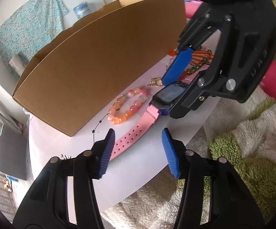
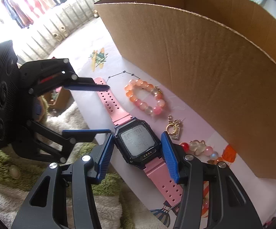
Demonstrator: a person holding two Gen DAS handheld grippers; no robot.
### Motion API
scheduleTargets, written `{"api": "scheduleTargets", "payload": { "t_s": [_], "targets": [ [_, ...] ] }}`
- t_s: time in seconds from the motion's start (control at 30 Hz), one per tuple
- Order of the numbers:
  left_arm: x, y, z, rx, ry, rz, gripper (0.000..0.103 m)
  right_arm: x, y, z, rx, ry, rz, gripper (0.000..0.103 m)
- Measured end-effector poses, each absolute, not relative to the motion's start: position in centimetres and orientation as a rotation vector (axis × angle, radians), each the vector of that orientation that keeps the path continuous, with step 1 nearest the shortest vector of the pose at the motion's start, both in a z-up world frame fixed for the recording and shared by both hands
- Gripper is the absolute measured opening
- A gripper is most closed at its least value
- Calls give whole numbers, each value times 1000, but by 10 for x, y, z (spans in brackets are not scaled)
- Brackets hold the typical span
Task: Organize jewelry
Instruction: 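Grasp the watch strap with the left gripper while the right gripper holds the watch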
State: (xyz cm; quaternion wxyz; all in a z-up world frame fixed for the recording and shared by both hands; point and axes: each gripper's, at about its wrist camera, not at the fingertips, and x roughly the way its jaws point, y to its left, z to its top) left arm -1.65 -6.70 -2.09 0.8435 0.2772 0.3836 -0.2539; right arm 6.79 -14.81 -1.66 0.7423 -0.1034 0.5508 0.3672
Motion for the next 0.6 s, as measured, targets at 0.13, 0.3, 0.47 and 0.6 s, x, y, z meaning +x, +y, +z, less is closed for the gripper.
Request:
{"api": "scheduleTargets", "payload": {
  "t_s": [0.13, 0.3, 0.47, 0.6],
  "targets": [
    [-12, -64, -19, 584, 815, -548, 42, 77, -154, -15, -206, 1230, 845, 50],
    [-6, -66, -18, 553, 833, -571, 28, 89, -163, -16, -115, 1257, 901, 50],
    [7, -66, -16, 518, 865, -577, 14, 92, -170, -16, -78, 1243, 880, 50],
    [19, -61, -14, 468, 902, -576, 11, 80, -183, -13, -17, 1194, 834, 50]
  ]
}}
